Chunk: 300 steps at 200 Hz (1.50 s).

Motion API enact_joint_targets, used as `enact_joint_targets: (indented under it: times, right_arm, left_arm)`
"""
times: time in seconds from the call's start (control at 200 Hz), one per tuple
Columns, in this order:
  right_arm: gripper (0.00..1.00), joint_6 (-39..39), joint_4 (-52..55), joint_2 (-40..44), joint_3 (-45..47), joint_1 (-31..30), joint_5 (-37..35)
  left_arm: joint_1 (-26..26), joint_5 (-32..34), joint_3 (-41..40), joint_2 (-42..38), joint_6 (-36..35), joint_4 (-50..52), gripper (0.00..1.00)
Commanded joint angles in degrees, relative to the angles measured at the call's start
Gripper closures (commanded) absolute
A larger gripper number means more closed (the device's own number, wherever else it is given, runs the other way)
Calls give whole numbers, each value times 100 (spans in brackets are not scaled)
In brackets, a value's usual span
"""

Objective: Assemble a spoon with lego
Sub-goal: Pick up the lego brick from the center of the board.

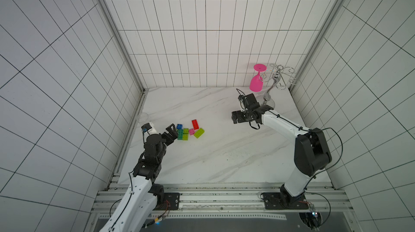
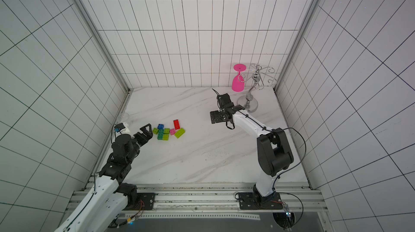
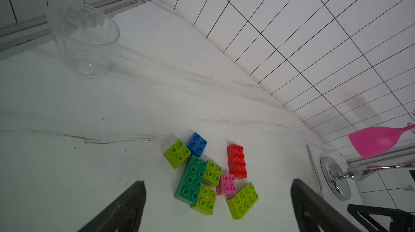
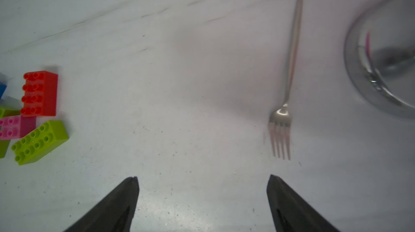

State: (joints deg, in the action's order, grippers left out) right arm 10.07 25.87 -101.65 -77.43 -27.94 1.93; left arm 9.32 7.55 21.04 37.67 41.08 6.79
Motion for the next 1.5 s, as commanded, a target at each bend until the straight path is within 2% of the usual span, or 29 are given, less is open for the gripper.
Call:
enact_joint_targets:
  times: [0.0, 0.125, 0.305, 0.405, 0.49, 0.605, 0.65, 0.75, 0.865, 0.945, 1.04, 1.304, 1.494]
  right_arm:
    - [9, 38, 374, -466, -689, -606, 518]
    - [10, 348, 383, -1050, -1230, -1141, 451]
    - [10, 1813, 225, -1679, -1763, -1854, -501]
    - [10, 2361, 435, -2045, -2178, -2043, -1053]
    - [10, 2556, 423, -2314, -2406, -2109, -1063]
    - [12, 2218, 342, -2695, -2786, -2194, -606]
    - [12, 1952, 428, -2820, -2973, -2246, -627]
    - [20, 1268, 431, -2926, -3134, -2370, -552]
    - [26, 901, 808, -3012, -3473, -2479, -630]
    - [30, 814, 1051, -3109, -3740, -2540, -729]
    - [33, 897, 1120, -3298, -3964, -2558, -506]
    - [53, 997, 1470, -3996, -4773, -2575, -202]
    - [57, 989, 1584, -4099, -4883, -2575, -387]
  left_arm:
    - [8, -86, -5, 51, 81, -67, 1]
    - [8, -75, -29, -4, 135, -63, 1]
    - [16, -27, -52, -143, 190, -19, 1]
    - [15, 61, -64, -256, 193, 55, 1]
    - [17, 110, -79, -345, 214, 93, 1]
    - [16, 141, -99, -439, 240, 113, 1]
    - [17, 141, -100, -461, 243, 133, 1]
    - [15, 111, -92, -513, 259, 145, 1]
    - [18, 60, -91, -524, 294, 140, 1]
    - [17, 30, -91, -515, 317, 141, 1]
    - [17, -1, -90, -515, 334, 143, 1]
    - [24, 12, -82, -550, 346, 178, 1]
    - [43, 24, -73, -559, 352, 184, 1]
